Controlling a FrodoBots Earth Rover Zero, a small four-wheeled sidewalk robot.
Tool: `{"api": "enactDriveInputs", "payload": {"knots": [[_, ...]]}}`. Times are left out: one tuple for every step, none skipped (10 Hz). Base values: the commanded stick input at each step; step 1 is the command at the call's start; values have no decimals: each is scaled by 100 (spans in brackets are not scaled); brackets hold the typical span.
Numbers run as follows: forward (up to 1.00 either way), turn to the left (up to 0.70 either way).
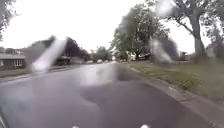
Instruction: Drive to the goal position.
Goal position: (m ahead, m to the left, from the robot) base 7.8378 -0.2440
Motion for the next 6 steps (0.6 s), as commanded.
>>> {"api": "enactDriveInputs", "payload": {"knots": [[70,0],[70,0],[70,0],[70,0],[70,0],[70,0]]}}
